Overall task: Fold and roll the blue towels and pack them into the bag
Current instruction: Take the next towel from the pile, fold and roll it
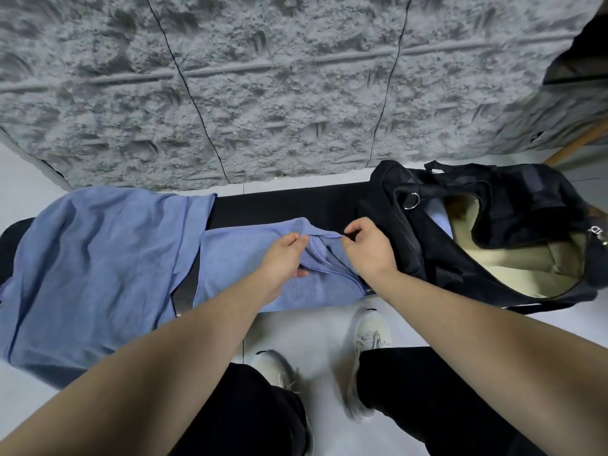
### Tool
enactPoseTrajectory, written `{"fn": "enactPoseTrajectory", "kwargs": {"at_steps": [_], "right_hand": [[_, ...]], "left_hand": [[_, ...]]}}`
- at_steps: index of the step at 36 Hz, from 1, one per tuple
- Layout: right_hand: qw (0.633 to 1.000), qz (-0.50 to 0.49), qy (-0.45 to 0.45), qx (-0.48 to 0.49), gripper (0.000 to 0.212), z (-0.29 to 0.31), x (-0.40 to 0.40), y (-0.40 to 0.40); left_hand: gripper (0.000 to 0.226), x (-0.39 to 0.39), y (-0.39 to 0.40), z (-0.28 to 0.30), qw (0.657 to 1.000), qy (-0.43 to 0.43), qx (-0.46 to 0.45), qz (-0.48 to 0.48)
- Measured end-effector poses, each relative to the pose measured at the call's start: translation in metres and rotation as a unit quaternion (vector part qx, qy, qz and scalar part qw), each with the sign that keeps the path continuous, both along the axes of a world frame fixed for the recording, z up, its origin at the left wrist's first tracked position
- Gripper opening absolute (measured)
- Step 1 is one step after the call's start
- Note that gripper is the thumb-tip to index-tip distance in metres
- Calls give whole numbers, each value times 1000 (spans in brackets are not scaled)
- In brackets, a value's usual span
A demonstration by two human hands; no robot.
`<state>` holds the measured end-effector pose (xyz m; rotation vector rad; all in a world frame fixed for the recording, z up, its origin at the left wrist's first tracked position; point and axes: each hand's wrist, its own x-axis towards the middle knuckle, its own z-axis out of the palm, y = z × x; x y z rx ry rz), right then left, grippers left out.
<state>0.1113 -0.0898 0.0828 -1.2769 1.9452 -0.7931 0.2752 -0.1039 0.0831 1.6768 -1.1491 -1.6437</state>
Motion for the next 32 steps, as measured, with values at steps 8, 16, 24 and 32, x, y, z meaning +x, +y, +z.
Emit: {"fn": "enactPoseTrajectory", "kwargs": {"at_steps": [8, 16, 24, 32], "right_hand": [[1000, -15, 7, 15, 29, 4, 15, 6], [961, -106, -255, 25, 26, 12, 33, -5], [916, -160, -359, 76, 35, 12, 24, -16], [896, -201, -389, 66, 29, 16, 17, -25]], "left_hand": [[26, 3, 0, 4, 997, -54, -9, -52], [27, 1, -2, 10, 991, -68, -39, -104], [34, 1, -6, 13, 982, -107, -46, -148], [28, 1, -6, 13, 984, -111, -33, -132]]}}
